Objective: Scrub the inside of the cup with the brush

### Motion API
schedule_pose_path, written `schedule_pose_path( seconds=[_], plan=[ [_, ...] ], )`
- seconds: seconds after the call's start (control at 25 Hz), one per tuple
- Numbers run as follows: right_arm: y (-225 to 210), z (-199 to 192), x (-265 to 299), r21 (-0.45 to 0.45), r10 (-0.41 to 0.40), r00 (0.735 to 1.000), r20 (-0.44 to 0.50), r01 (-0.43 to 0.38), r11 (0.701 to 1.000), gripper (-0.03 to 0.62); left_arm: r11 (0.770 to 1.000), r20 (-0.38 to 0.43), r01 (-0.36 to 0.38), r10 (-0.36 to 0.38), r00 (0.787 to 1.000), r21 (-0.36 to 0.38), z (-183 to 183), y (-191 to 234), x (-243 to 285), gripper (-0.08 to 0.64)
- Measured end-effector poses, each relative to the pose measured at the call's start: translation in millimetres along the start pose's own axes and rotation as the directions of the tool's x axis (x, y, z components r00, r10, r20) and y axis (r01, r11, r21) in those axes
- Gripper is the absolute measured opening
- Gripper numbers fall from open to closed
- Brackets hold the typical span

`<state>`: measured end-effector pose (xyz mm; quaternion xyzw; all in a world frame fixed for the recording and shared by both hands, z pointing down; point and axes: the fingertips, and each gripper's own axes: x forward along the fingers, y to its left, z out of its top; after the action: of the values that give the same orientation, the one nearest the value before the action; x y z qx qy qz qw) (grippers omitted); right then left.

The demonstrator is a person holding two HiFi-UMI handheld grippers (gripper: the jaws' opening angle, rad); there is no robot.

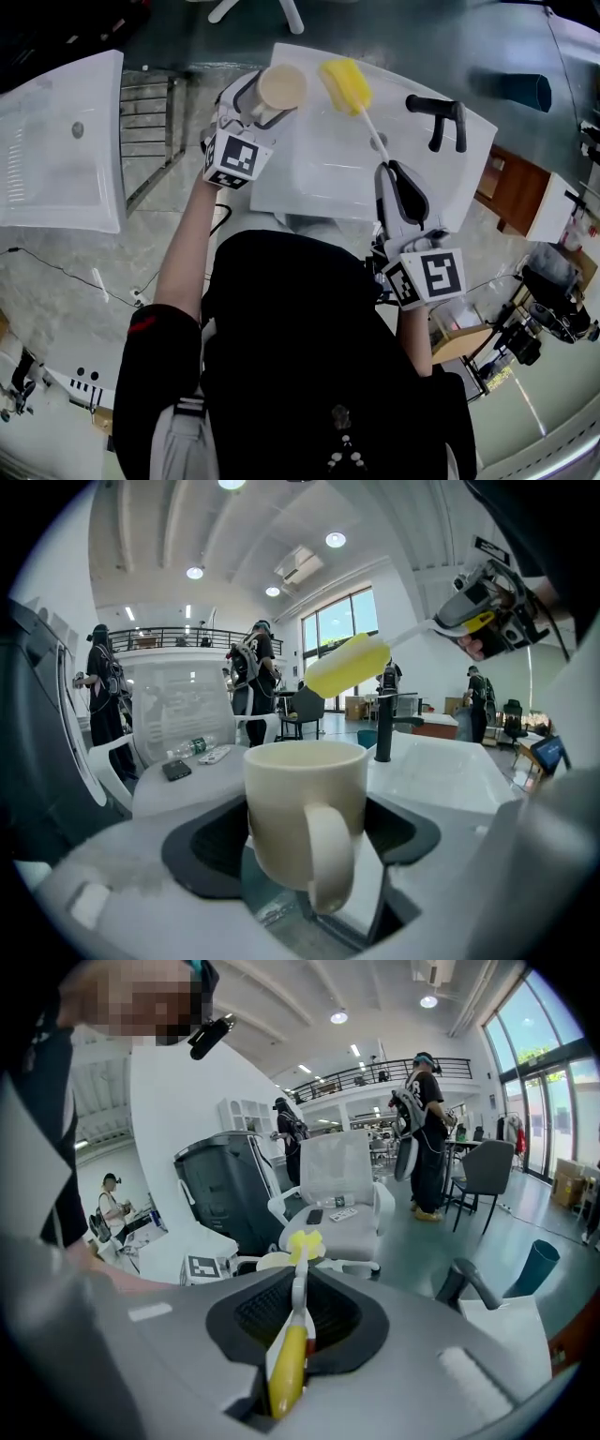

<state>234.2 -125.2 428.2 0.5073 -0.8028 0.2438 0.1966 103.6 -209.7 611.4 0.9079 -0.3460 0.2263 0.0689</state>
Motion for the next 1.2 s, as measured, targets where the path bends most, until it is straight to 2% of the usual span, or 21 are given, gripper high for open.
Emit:
schedule_pose_path(
  seconds=[0.32,0.52,0.72,0.92,1.2],
  plan=[
    [57,15,-9,-0.179,0.121,0.990,-0.069,-0.131,0.975,0.043,0.986,-0.020,-0.012,0.015,1.000,0.165,23,24,-66,0.396],
    [96,20,-6,-0.259,0.186,0.976,-0.113,-0.209,0.943,0.043,0.961,-0.047,0.007,0.006,0.999,0.278,25,35,-94,0.396],
    [133,21,2,-0.338,0.233,0.960,-0.152,-0.272,0.901,0.043,0.939,-0.064,0.036,-0.015,0.998,0.341,25,37,-117,0.396],
    [156,15,11,-0.438,0.210,0.946,-0.246,-0.302,0.847,0.043,0.897,-0.078,0.079,-0.049,0.996,0.435,24,29,-133,0.396],
    [175,17,21,-0.523,0.167,0.925,-0.341,-0.334,0.784,0.043,0.855,-0.100,0.122,-0.083,0.992,0.505,28,23,-149,0.396]
  ],
)
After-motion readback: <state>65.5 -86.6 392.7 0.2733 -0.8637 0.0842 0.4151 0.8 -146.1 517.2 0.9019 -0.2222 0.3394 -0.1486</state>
